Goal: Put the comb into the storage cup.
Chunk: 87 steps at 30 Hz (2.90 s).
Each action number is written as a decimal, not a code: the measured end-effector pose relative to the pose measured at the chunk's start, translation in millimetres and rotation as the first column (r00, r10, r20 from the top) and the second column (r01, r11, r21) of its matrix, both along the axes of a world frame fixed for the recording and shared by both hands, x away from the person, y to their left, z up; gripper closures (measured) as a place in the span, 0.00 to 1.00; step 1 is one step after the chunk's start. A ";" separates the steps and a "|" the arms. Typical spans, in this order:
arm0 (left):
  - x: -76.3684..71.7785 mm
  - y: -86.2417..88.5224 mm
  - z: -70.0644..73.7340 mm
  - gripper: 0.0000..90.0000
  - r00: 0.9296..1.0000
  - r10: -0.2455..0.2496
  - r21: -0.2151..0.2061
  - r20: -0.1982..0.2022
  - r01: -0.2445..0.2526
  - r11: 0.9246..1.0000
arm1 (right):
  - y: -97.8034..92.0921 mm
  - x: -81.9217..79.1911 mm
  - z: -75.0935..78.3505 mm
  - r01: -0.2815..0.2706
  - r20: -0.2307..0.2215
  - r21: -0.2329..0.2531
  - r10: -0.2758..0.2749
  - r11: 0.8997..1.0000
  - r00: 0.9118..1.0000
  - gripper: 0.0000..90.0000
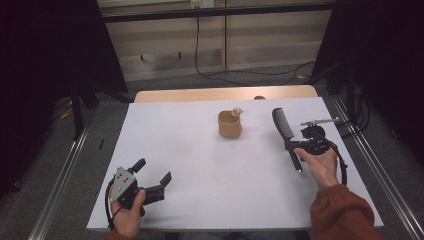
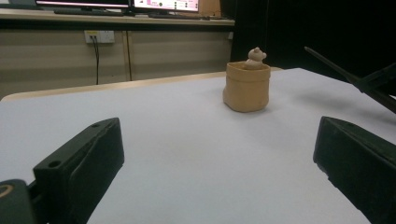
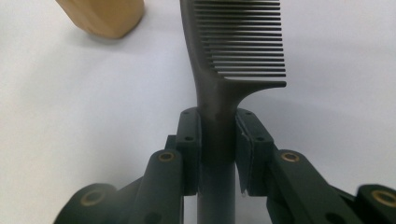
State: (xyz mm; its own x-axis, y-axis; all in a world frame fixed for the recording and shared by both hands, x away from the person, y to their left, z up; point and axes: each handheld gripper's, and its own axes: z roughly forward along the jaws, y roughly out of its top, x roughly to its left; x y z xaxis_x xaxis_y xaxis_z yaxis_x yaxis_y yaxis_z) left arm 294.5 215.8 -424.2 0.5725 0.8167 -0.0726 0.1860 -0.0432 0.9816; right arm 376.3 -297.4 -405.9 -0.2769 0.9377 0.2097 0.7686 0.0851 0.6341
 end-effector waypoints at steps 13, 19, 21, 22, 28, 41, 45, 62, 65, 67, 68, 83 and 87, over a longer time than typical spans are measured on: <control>-0.3 -0.2 -0.1 0.02 1.000 -0.003 0.001 -0.003 0.003 1.000 | -0.3 -10.4 8.9 -0.034 0.195 0.050 0.023 0.998 0.980 0.81; -0.5 -0.7 -0.1 0.02 1.000 -0.001 -0.002 -0.001 0.001 1.000 | -1.2 -12.7 10.6 -0.051 0.263 0.057 0.034 0.997 0.964 0.81; -0.5 -0.7 0.0 0.02 1.000 -0.001 -0.002 -0.001 0.001 1.000 | -1.1 -13.4 10.7 -0.060 0.280 0.059 0.041 0.996 0.959 0.81; -0.4 -0.9 -0.1 0.02 1.000 -0.003 -0.002 -0.002 0.003 1.000 | -1.0 -13.7 10.8 -0.064 0.295 0.056 0.045 0.996 0.955 0.81; -0.4 -1.1 -0.3 0.02 1.000 -0.007 -0.001 -0.004 0.007 1.000 | 1.4 -15.6 12.8 -0.079 0.369 0.091 0.040 0.993 0.929 0.81; -0.5 -0.9 0.1 0.02 1.000 -0.009 0.004 0.002 0.009 1.000 | 3.7 -16.0 10.9 -0.118 0.478 0.150 0.032 0.982 0.878 0.81; -0.6 -1.2 0.1 0.02 1.000 -0.009 0.004 0.001 0.009 1.000 | 5.7 -16.0 11.3 -0.128 0.501 0.153 0.034 0.980 0.865 0.81; -0.3 -0.7 0.1 0.02 1.000 -0.008 0.003 0.000 0.008 1.000 | 24.5 -12.2 12.8 -0.189 0.570 0.184 0.052 0.965 0.820 0.81; -0.3 -0.7 0.1 0.02 1.000 -0.007 0.004 0.001 0.007 1.000 | 27.2 -10.2 17.6 -0.195 0.584 0.185 0.052 0.963 0.810 0.81; -0.1 -1.1 -0.1 0.02 1.000 -0.006 0.002 -0.002 0.006 1.000 | 29.7 -8.4 20.7 -0.203 0.596 0.186 0.054 0.961 0.801 0.81; 0.0 -0.9 -0.1 0.02 1.000 -0.006 0.006 -0.003 0.006 1.000 | 31.1 -7.6 22.1 -0.205 0.601 0.187 0.053 0.961 0.798 0.81; -0.2 -0.7 0.3 0.02 1.000 -0.012 0.002 0.003 0.012 1.000 | 58.3 13.0 36.1 -0.245 0.637 0.181 0.076 0.952 0.767 0.81; -0.1 -0.8 0.2 0.02 1.000 -0.014 0.003 0.002 0.014 1.000 | 66.5 22.2 37.5 -0.257 0.644 0.172 0.088 0.951 0.760 0.81</control>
